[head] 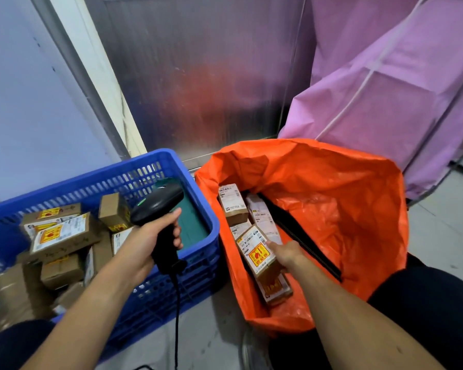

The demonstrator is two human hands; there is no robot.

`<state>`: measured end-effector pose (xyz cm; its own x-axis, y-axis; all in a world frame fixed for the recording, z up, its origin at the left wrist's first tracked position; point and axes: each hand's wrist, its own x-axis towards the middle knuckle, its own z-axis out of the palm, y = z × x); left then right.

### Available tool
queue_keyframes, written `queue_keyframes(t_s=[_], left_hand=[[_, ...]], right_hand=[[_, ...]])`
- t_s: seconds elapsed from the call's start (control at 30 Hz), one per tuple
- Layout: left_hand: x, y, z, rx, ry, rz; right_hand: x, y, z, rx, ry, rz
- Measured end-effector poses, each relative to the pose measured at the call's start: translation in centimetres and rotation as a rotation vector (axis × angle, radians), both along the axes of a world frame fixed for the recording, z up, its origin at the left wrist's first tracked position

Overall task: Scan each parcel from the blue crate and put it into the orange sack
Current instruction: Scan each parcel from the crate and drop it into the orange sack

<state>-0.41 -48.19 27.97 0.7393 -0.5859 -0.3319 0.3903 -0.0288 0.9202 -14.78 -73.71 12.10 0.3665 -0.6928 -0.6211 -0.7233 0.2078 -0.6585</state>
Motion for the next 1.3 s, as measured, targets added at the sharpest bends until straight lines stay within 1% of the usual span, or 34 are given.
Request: queue_keyframes(t_s=[0.1,0.2,0.3,0.4,0.53,0.63,0.7,0.9,1.03,1.17,1.23,1.3], left_hand=[[0.0,-0.1,-0.6,0.016,-0.016,-0.015],[0.1,0.0,-0.9,0.022,-0.023,-0.027],[0.4,0.2,-1.2,0.042,-0.022,-0.04],[0.4,0.3,-1.4,0.039,-0.013,-0.035],[0.0,0.1,-1.3,0.029,-0.014,-0.026],[-0.4,-0.1,-0.9,0.038,-0.02,-0.017],[-0.6,-0.1,-0.7,0.037,-0.023,-0.017],[-0.4,0.2,-0.4,0.028,-0.032,-0.019],[-0.2,0.6,0.0,0.015,-0.025,-0.008],[-0.1,1.1,0.6,-0.004,-0.027,0.015],[-0.1,1.6,1.1,-0.015,-0.037,0.025],[-0.2,2.1,1.6,-0.038,-0.051,0.032]], right_hand=[[0.5,0.4,-0.6,0.0,-0.058,-0.02],[1.0,0.3,-1.5,-0.007,-0.08,0.044],[1.1,-0.1,-3.1,-0.079,0.019,0.136],[0.5,1.2,-0.6,-0.137,0.068,0.182],[1.1,0.9,-0.9,-0.056,-0.037,0.127],[1.5,0.2,-2.2,-0.011,-0.05,0.111],[1.3,0.4,-1.8,0.005,-0.051,0.118],[0.8,1.4,0.3,0.002,-0.063,0.097],[1.0,1.3,1.5,-0.052,-0.06,0.131],[2.0,1.2,3.6,-0.144,-0.05,0.205],[2.5,2.0,6.4,-0.215,-0.009,0.275],[3.4,2.6,9.3,-0.287,-0.029,0.358]])
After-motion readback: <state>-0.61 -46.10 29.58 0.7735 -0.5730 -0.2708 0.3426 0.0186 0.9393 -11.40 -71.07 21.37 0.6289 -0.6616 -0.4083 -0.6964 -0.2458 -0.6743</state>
